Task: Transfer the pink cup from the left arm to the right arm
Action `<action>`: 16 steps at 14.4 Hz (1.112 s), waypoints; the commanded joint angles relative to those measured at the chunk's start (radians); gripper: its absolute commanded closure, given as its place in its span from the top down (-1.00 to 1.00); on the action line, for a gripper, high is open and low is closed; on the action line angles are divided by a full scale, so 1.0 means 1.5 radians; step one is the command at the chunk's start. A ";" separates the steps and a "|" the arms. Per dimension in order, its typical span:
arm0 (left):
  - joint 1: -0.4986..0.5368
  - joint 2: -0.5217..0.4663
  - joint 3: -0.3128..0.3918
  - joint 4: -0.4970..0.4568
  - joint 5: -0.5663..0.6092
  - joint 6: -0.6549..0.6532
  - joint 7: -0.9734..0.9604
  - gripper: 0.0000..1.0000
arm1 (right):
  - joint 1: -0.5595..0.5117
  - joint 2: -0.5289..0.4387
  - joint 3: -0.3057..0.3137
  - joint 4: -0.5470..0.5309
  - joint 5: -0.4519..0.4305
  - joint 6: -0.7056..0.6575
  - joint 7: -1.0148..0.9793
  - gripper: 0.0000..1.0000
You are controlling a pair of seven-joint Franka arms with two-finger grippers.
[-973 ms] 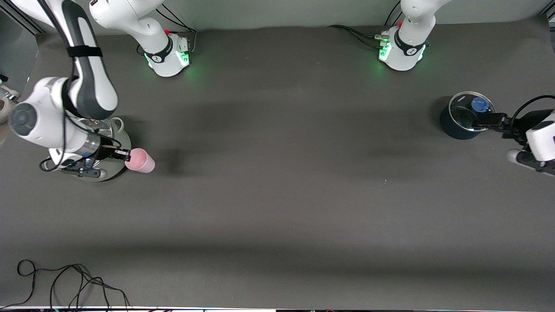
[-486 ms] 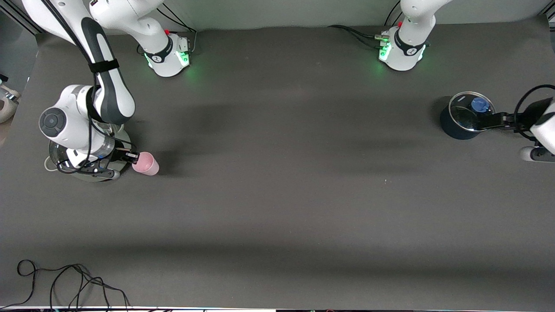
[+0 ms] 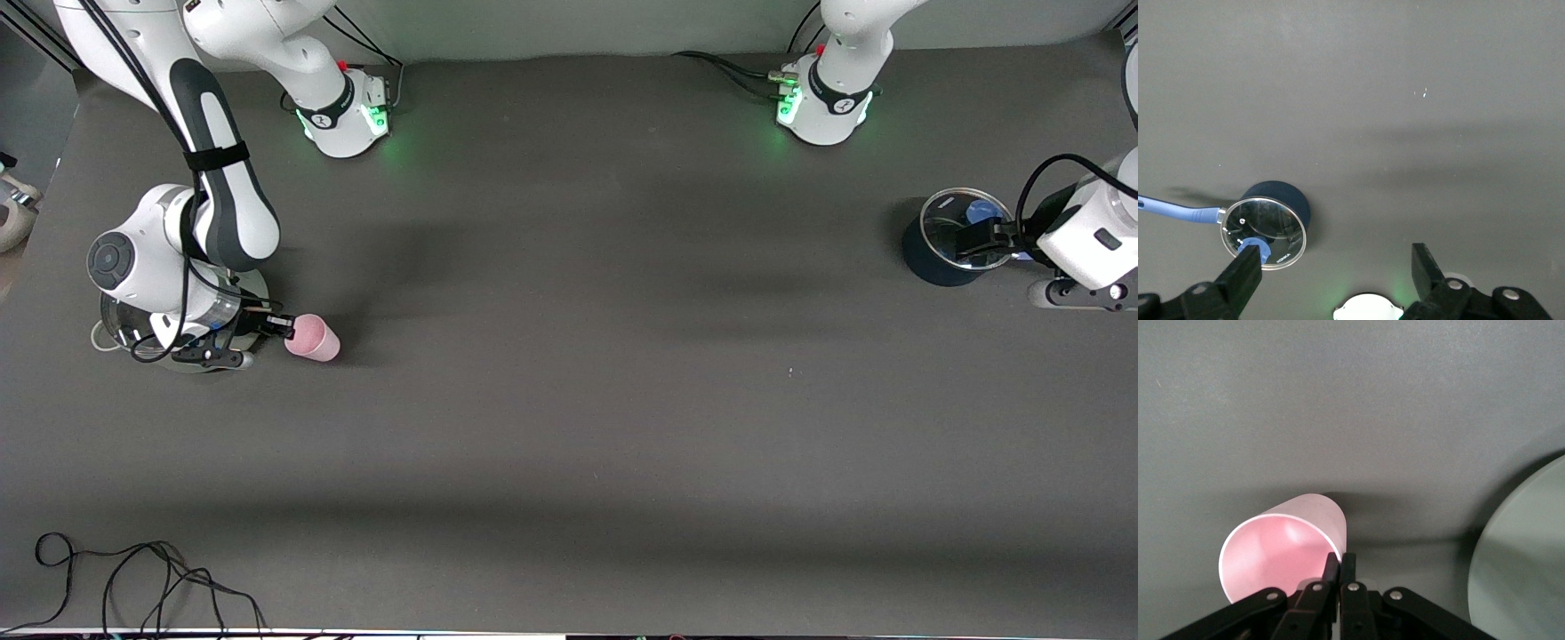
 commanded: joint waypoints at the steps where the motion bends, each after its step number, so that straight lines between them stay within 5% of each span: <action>1: -0.094 -0.006 0.087 0.013 -0.004 0.004 0.004 0.99 | 0.003 -0.026 -0.013 0.006 0.021 -0.021 -0.030 0.16; 2: -0.164 -0.006 0.158 0.014 -0.005 0.004 0.005 0.99 | 0.004 -0.039 -0.019 0.007 0.020 -0.028 -0.030 0.65; 4: -0.300 -0.008 0.298 0.014 -0.038 0.005 0.006 0.99 | 0.005 -0.065 -0.027 0.014 0.016 -0.061 -0.023 0.97; 7: -0.430 -0.008 0.427 0.015 -0.047 0.008 0.006 0.99 | 0.007 -0.106 -0.059 0.060 -0.003 -0.172 -0.021 0.99; 11: -0.432 -0.007 0.443 0.015 -0.058 0.017 0.021 0.99 | 0.011 -0.190 -0.058 0.163 -0.173 -0.351 0.085 0.99; 16: -0.431 -0.008 0.441 0.015 -0.058 0.018 0.021 0.99 | 0.023 -0.226 -0.052 0.297 -0.211 -0.553 0.112 0.99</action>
